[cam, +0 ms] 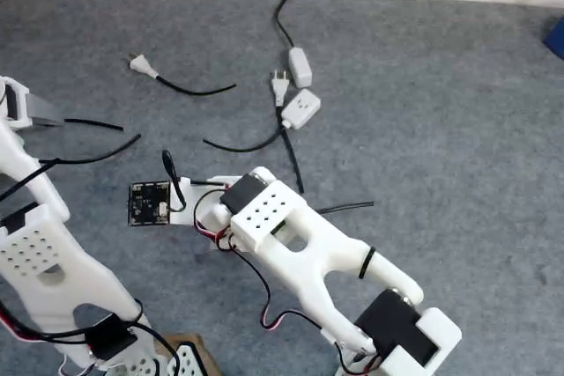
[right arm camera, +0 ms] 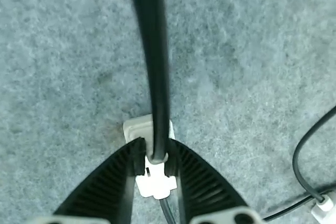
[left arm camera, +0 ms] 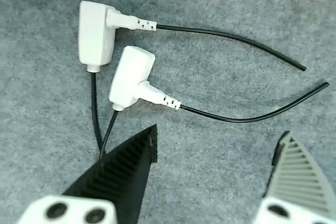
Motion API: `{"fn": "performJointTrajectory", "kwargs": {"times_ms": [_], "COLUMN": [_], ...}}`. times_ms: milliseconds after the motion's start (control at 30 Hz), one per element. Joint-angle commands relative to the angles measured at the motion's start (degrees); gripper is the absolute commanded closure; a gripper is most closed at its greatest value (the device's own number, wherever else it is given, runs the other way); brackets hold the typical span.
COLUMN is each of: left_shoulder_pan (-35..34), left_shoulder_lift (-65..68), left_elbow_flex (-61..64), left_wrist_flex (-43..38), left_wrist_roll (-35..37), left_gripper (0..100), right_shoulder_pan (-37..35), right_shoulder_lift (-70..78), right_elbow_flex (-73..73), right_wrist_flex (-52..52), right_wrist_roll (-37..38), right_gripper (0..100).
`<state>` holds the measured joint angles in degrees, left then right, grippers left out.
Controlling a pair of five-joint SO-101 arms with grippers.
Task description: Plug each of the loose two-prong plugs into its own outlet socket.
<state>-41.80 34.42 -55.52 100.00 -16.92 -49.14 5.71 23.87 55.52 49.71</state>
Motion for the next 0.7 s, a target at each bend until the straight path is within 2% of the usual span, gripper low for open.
{"fn": "performJointTrajectory", "kwargs": {"times_ms": [0, 100, 200, 367, 500, 600, 667], "left_shoulder_pan": [-0.13, 0.04, 0.84, 2.15, 2.59, 3.56, 5.14], "left_shoulder_lift": [-5.14, -5.67, -5.41, -5.67, -5.41, -5.58, -5.76], "left_elbow_flex": [-1.19, 1.45, 2.95, 3.21, 3.21, 3.3, 3.3], "left_wrist_flex": [0.7, 0.7, 0.7, 0.7, 0.79, 0.88, 0.97], "left_wrist_roll": [-0.26, -0.44, -0.53, -0.44, -0.44, -0.44, -0.44], "left_gripper": [65, 65, 65, 65, 65, 65, 65], "right_shoulder_pan": [2.51, 2.42, 3.12, 6.02, 7.52, 10.15, 14.99], "right_shoulder_lift": [2.59, -0.13, -3.56, -7.52, -8.22, -7.78, -7.69], "right_elbow_flex": [1.8, -1.01, -7.52, -18.86, -29.41, -41.63, -49.54], "right_wrist_flex": [-0.48, 4.26, 12.26, 25.45, 35.21, 41.19, 43.65], "right_wrist_roll": [-4.66, -6.15, -9.93, -10.02, -11.78, -22.07, -30.77], "right_gripper": [98.9, 95.6, 82.2, 59.2, 52.2, 52.2, 52.3]}}
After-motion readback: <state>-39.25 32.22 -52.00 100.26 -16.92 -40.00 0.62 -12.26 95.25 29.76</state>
